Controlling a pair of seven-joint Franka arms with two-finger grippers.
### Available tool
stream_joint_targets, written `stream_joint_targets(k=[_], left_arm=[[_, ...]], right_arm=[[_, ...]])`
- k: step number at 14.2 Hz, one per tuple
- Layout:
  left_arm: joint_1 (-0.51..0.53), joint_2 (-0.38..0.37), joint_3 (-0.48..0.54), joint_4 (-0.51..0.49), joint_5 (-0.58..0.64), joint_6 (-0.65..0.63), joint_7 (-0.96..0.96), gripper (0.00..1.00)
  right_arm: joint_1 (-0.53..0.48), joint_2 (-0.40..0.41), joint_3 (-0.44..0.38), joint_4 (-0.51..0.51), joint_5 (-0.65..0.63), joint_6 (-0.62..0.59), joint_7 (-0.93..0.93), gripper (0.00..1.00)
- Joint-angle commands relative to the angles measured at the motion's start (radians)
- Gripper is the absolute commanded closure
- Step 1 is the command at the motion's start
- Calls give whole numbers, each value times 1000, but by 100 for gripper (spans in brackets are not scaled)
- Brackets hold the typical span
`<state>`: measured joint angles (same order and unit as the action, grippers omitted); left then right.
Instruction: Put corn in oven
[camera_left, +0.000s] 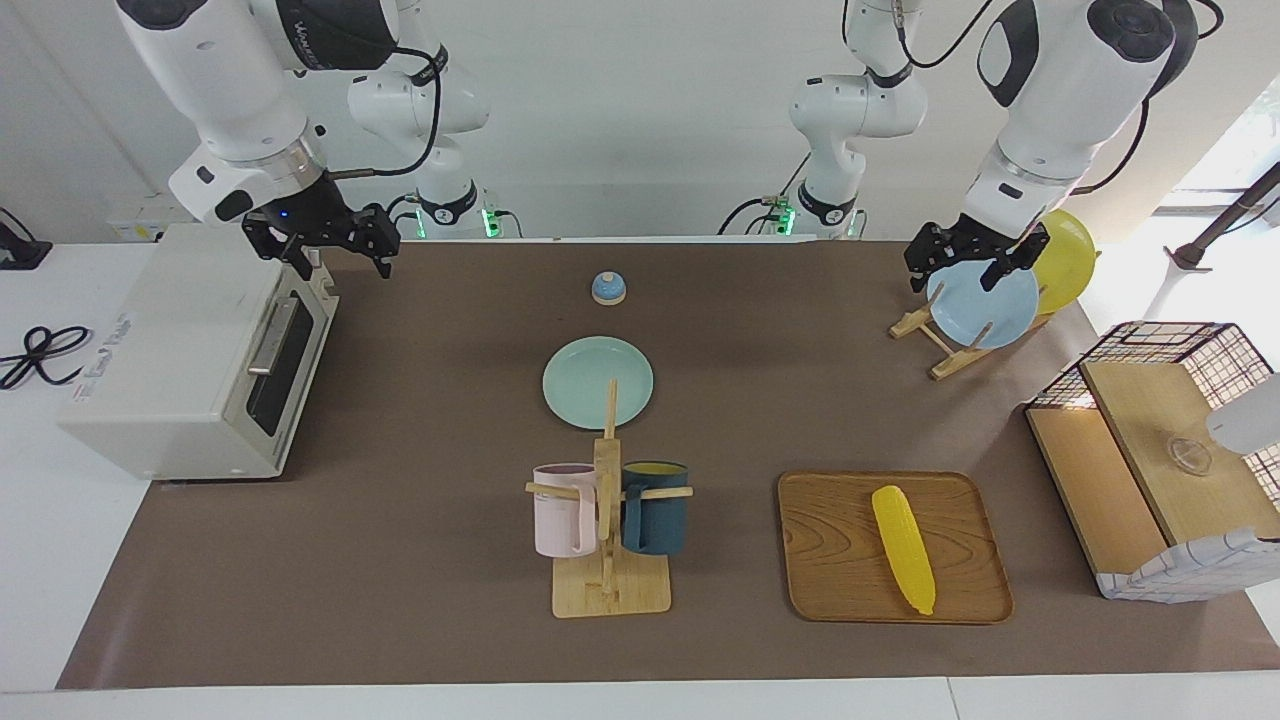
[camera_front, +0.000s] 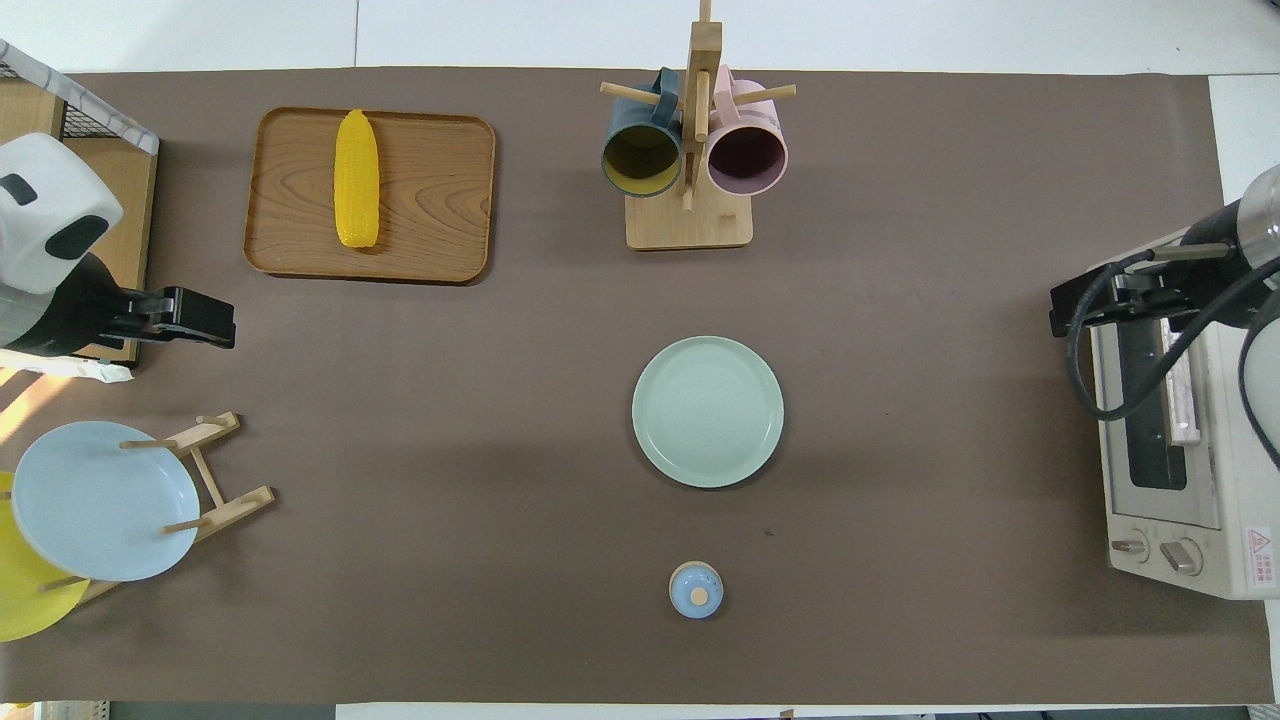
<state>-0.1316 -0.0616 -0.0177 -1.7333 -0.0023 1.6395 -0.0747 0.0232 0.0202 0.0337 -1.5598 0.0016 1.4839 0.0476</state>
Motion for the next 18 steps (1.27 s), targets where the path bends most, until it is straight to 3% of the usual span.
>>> stream_joint_targets(k=[1, 11, 12, 13, 14, 17, 18], left_arm=[[-14, 3, 8, 4, 7, 11, -8, 0], [-14, 5, 7, 3, 7, 52, -17, 0], [-14, 5, 7, 1, 7, 71, -16, 0], [-11, 6, 7, 1, 5, 74, -16, 0], [-8, 11, 7, 4, 1, 77, -8, 0], [-5, 80, 8, 37, -27, 117, -5, 0], [-5, 136, 8, 70, -25, 123, -5, 0]], right_arm=[[-17, -19, 6, -22, 21, 22, -17, 0], [-20, -29, 2, -58, 20, 76, -49, 2], [-23, -40, 0, -87, 20, 91, -66, 37], [-28, -52, 0, -107, 20, 96, -68, 81], [-28, -62, 0, -138, 20, 113, -63, 100], [-55, -111, -1, -281, 20, 269, -72, 100], [-58, -112, -3, -319, 20, 317, -68, 100]])
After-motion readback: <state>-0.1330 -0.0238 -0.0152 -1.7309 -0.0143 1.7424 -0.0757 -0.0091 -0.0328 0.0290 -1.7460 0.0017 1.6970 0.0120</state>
